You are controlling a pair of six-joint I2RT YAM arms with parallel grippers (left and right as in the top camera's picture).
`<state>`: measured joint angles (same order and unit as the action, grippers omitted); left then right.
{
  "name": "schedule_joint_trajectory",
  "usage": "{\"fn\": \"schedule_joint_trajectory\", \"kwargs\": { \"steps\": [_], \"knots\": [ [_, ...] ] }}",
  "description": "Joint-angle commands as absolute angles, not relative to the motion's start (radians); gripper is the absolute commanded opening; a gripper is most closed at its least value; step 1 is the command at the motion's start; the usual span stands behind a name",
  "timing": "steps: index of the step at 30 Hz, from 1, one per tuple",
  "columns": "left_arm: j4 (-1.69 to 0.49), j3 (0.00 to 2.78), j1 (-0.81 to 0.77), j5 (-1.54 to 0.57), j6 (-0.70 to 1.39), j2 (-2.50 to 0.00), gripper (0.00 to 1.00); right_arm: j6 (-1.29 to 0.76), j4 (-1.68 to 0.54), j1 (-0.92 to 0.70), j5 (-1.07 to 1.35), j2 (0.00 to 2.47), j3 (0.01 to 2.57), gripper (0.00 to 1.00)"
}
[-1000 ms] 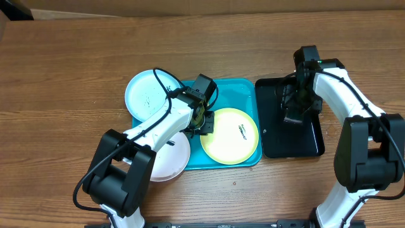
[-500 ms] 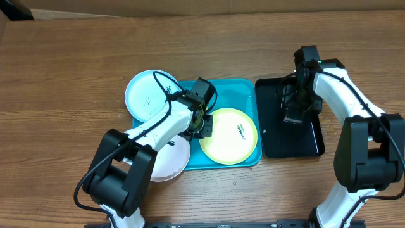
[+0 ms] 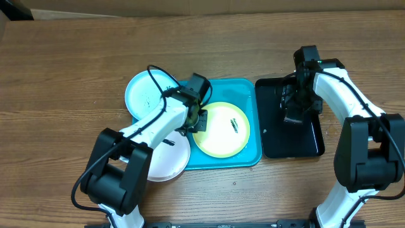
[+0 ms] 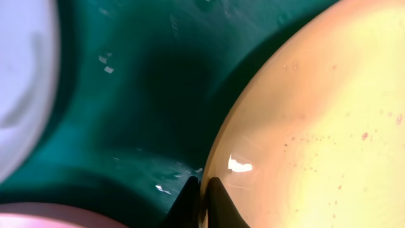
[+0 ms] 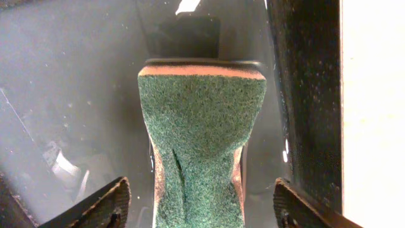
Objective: Clean dirty plates on tray and stack at the side
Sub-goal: 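Grip the yellow plate rim with the left gripper, then grasp the green sponge with the right gripper and dip it in water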
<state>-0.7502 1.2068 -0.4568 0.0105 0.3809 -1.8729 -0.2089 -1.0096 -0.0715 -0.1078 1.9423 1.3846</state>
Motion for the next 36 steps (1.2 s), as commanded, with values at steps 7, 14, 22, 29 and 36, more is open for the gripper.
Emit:
{"fn": "schedule_joint_trajectory", "kwargs": {
  "steps": [7, 14, 22, 29, 36],
  "knots": [
    [-0.814, 1.248, -0.419, -0.020, 0.344, -1.890, 0.42, -0.213, -1.000, -0.063, -0.108, 1.942, 1.380, 0.77],
    [-0.870, 1.246, -0.420, -0.028, 0.385, -1.890, 0.43, -0.213, -1.000, -0.063, -0.107, 1.942, 1.380, 0.78],
    [-0.888, 1.241, -0.421, -0.027, 0.421, -1.890, 0.43, -0.213, -1.001, -0.063, -0.107, 1.942, 1.380, 0.78],
    [-0.868, 1.213, -0.421, -0.027, 0.450, -1.891, 0.45, -0.213, -0.984, -0.063, -0.108, 1.942, 1.353, 0.78],
    [-0.855, 1.213, -0.421, -0.027, 0.451, -1.891, 0.41, -0.213, -0.960, -0.063, -0.108, 1.942, 1.341, 0.77]
  ]
}}
